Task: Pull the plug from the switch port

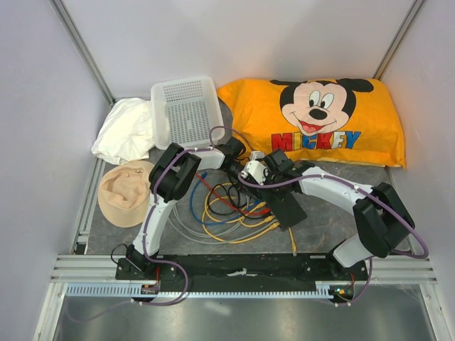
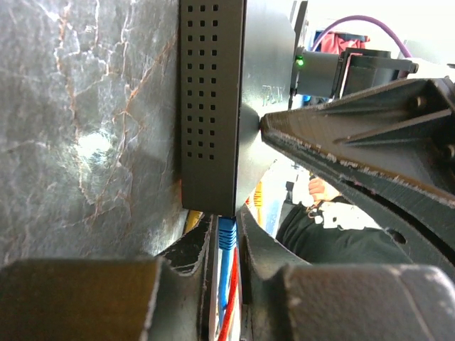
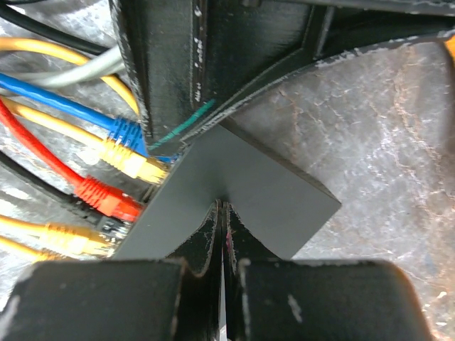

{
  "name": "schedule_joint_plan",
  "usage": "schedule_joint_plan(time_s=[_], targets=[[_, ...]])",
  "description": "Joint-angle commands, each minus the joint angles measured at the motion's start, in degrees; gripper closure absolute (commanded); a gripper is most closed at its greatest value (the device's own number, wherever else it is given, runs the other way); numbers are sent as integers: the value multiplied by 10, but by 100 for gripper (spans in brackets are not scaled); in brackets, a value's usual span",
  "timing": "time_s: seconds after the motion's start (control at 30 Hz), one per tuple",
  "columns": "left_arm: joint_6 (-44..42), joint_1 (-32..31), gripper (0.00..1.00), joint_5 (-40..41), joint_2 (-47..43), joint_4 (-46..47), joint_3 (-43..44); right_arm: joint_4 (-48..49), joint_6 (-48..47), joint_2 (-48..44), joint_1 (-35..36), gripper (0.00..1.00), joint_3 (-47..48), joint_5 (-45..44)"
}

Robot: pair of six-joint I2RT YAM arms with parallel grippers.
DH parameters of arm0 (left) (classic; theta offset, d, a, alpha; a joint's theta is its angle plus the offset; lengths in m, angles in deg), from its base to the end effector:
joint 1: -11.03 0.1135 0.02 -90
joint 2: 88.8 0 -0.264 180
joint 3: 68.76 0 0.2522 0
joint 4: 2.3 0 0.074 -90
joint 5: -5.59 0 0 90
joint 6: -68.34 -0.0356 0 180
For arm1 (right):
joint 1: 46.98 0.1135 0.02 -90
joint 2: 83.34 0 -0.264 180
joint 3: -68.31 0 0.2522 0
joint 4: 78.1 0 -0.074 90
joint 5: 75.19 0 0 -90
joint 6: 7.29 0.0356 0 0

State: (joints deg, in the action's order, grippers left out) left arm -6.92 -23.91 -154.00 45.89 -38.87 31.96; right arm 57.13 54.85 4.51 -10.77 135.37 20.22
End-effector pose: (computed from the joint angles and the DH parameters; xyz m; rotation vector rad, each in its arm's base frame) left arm 0.3445 -0.2814 0.0788 -0.6961 -2.2918 1.6711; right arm 0.2329 0.1747 0.1882 -1.4653 2.2894 0.1709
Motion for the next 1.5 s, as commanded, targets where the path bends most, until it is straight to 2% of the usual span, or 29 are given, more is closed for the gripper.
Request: schedule_joint_plan(time_s=[0.0, 0.27, 0.33, 0.5, 1.0, 1.1, 1.23, 1.37, 1.43, 1.47], targets=[[-73, 28, 99, 17, 36, -31, 10, -14, -17, 21, 0, 100, -59, -21], [-126, 29, 98, 40, 32, -67, -18, -5, -16, 20, 0, 100, -74, -18], [-131, 29, 98, 37, 29, -65, -29, -1, -15, 25, 0, 100, -73, -15], [-110, 29, 99, 20, 6, 13, -85, 2, -1, 34, 0, 100, -74, -5], [-169, 37, 98, 50, -89, -11, -118, 4, 8, 61, 0, 100, -40, -13], [-224, 43, 98, 67, -103, -57, -102, 4, 6, 63, 0, 100, -29, -18], [-307, 53, 98, 89, -119, -171, -72, 4, -1, 59, 0, 100, -24, -28], [-345, 61, 70, 145, -173, -210, -65, 9, -5, 54, -1, 100, -26, -40], [-340, 68, 62, 156, -222, -205, -83, 9, -6, 50, 0, 100, -28, -44], [-335, 71, 56, 179, -273, -201, -87, 10, -7, 50, -1, 100, -30, -43]])
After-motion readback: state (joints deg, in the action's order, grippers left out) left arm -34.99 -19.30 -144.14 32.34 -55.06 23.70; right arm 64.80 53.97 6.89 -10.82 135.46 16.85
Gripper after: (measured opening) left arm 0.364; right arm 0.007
